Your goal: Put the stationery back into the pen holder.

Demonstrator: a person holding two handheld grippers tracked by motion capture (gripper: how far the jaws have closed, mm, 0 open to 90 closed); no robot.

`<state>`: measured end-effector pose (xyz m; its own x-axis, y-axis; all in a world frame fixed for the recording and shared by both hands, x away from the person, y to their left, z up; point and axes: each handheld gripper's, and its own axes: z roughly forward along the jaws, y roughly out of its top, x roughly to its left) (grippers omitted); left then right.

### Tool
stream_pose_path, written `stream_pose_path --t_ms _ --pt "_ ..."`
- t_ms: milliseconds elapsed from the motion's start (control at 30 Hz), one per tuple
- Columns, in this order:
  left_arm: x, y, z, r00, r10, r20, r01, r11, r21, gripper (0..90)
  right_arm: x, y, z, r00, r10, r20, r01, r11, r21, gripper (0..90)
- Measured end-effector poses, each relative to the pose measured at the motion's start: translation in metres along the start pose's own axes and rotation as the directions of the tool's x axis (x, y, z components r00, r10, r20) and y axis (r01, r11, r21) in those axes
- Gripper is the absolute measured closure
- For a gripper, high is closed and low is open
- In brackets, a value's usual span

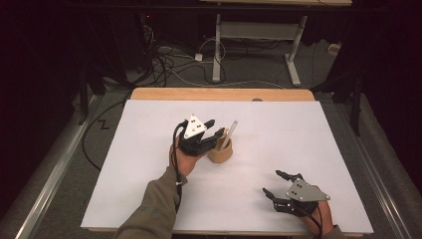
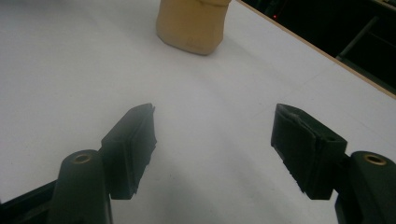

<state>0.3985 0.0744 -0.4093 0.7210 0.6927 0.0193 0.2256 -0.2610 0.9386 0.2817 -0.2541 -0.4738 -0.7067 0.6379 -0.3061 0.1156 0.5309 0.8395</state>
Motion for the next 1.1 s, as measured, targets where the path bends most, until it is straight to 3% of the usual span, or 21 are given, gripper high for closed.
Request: stream_pose_path --t_ms 167,400,600,667,767,933,1100 --pt "-0.003 0.001 -0.004 0.9991 0.043 0.002 -0.043 0.999 0.013 47.4 0.0 0.0 0.0 1.0 0.0 0.0 0.0 1.0 0.001 30.6" --pt "-0.01 0.001 -0.01 0.9901 0.137 0.029 -0.138 0.9903 0.017 41.3 0.001 0.0 0.0 1.0 -0.003 0.003 0.003 1.0 0.001 30.6" --pt "-0.016 0.001 -0.016 0.9818 0.189 -0.018 -0.189 0.982 0.001 33.1 0.002 0.002 -0.001 0.9999 -0.012 0.005 0.012 1.0 -0.002 30.6" --pt "-0.018 0.0 -0.019 0.9751 0.217 -0.045 -0.217 0.9761 -0.004 27.1 0.002 0.002 -0.001 0.9999 -0.015 0.006 0.015 1.0 -0.006 30.6" --pt "-0.02 0.0 -0.022 0.9734 0.227 -0.033 -0.227 0.9738 -0.005 27.0 0.002 0.003 -0.002 0.9998 -0.017 0.01 0.017 1.0 -0.007 30.6" --pt "-0.027 0.0 -0.03 0.9611 0.274 -0.032 -0.275 0.9615 -0.01 26.9 0.003 0.005 -0.003 0.9996 -0.022 0.016 0.022 1.0 -0.012 30.6" --pt "-0.028 -0.003 -0.035 0.9595 0.28 -0.028 -0.28 0.9599 -0.002 23.1 0.003 0.005 -0.003 0.9994 -0.026 0.022 0.026 1.0 -0.015 30.6"
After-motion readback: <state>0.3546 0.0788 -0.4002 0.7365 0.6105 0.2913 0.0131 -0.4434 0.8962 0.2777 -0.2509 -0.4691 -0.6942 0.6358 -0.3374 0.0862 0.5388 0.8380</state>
